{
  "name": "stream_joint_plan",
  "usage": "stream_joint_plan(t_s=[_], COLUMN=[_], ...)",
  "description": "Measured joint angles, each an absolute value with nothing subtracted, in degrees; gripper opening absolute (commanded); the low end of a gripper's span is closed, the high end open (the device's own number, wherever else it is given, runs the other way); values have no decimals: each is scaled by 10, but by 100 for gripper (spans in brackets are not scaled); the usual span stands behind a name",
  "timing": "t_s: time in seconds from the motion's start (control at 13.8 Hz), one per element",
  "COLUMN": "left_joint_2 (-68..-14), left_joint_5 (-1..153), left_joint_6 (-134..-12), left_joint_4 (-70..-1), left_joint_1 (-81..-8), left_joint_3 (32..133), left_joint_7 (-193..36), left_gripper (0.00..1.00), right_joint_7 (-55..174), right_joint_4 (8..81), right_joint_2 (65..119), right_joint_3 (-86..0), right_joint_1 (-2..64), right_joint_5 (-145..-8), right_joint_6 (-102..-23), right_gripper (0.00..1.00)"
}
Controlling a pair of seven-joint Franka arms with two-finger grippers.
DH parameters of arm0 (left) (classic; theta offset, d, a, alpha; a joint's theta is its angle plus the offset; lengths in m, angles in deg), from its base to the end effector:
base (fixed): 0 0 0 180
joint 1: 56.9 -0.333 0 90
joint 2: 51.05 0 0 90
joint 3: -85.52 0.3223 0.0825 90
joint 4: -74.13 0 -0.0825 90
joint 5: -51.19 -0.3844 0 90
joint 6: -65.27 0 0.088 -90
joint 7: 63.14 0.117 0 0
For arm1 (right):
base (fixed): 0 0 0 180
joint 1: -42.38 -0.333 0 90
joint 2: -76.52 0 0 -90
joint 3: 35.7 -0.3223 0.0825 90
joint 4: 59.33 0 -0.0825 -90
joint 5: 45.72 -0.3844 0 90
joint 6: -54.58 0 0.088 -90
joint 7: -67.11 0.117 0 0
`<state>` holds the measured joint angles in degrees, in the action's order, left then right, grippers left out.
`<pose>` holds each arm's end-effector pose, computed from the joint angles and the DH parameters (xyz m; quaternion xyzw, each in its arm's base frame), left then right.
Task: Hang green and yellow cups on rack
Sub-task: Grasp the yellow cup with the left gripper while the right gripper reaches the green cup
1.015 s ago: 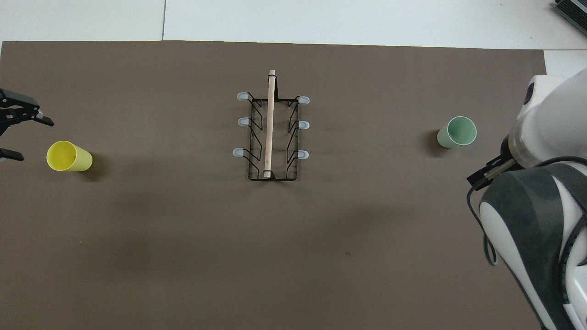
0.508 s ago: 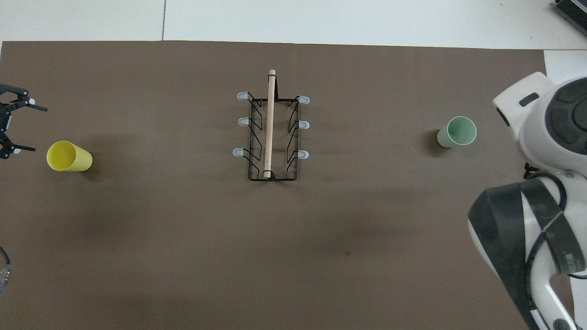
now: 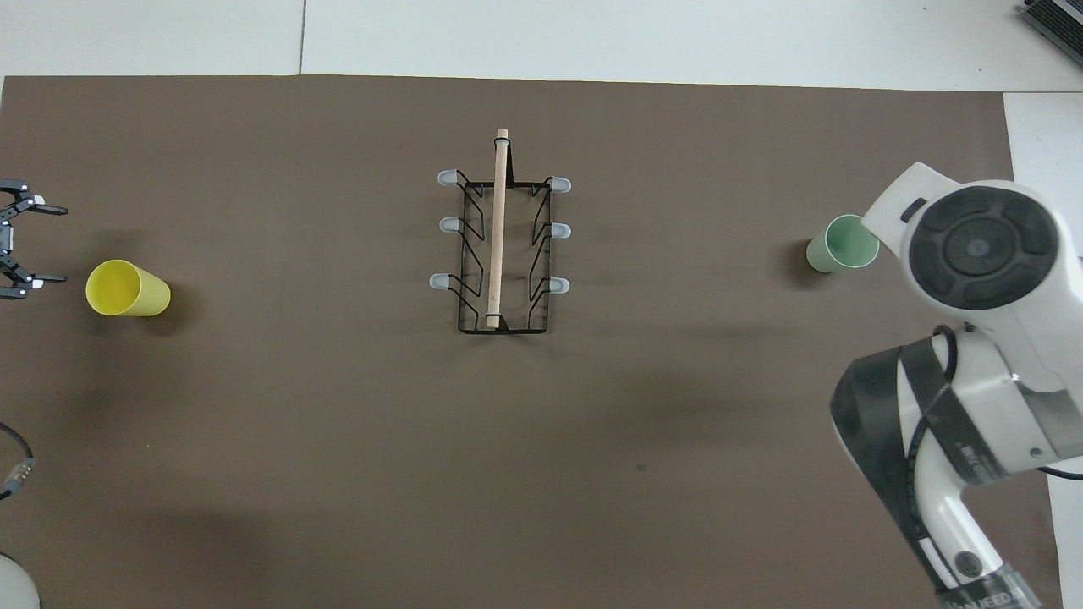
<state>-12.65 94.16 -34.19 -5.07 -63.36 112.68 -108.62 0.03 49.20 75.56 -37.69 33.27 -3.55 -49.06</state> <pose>0.6531 0.2708 0.3338 0.6963 0.6769 -0.1352 0.1967 0.5571 0.0458 0.5195 0.6627 0.6630 -0.1910 0.2912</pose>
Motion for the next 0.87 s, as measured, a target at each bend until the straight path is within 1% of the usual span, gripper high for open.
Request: stream_joint_plan(t_s=[0.15, 0.36, 0.65, 0.87], left_joint_2=[-109, -113, -156, -183], left_joint_5=[973, 1002, 1066, 1094], left_joint_6=[-339, -293, -285, -285], left_joint_4=[-50, -83, -193, -242], left_joint_1=[-650, -657, -658, -658], left_joint_3=[1126, 1128, 1129, 1129], left_joint_7=[-1088, -1093, -1069, -1046], left_gripper=[100, 100, 100, 100], right_joint_7=[52, 96, 142, 161], right_joint_4=[500, 501, 501, 501], right_joint_2=[792, 840, 876, 901], right_joint_3=[-378, -380, -380, -380], right_joint_1=[309, 296, 284, 276], right_joint_5=[-8, 12, 32, 55], right_joint_6=[-490, -491, -509, -515], right_gripper=[100, 100, 100, 100])
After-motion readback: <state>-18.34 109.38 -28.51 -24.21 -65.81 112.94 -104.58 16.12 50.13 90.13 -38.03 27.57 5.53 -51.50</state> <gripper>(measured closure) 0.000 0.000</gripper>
